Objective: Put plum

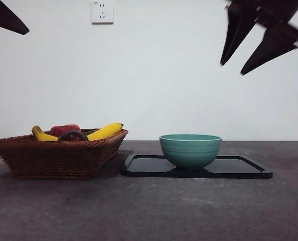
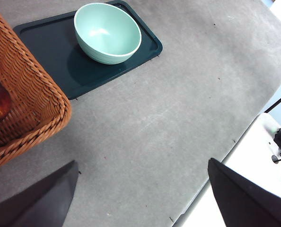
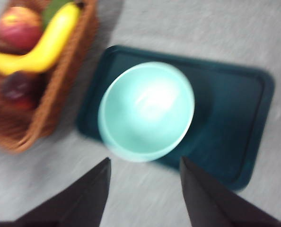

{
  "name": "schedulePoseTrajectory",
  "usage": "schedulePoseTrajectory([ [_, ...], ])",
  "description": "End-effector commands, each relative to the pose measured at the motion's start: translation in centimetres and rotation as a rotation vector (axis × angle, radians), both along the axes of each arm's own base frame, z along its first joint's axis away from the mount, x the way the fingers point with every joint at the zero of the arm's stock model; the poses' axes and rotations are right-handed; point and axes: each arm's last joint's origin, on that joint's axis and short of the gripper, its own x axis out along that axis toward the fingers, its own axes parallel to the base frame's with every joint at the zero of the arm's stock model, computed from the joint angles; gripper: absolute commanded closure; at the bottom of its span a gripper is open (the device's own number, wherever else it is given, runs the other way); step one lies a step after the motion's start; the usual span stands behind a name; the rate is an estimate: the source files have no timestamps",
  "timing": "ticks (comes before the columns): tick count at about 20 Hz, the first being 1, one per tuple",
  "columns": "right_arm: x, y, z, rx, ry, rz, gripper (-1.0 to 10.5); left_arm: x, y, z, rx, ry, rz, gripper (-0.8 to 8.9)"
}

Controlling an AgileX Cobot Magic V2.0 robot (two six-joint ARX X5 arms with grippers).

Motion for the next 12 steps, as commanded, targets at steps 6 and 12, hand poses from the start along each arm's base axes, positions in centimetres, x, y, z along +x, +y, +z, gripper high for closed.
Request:
schedulePoseTrajectory([
  [6, 6.3, 2.0, -4.2, -0.127, 0.077, 0.037, 7.1, 0.1, -0.1, 0.6, -0.001, -0.03, -0.018, 3.78],
  [12, 8.5, 2.7, -8.4, -0.156, 0.144, 0.053, 7.1, 0.1, -0.1, 0.6, -0.001, -0.029, -0.018, 3.78],
])
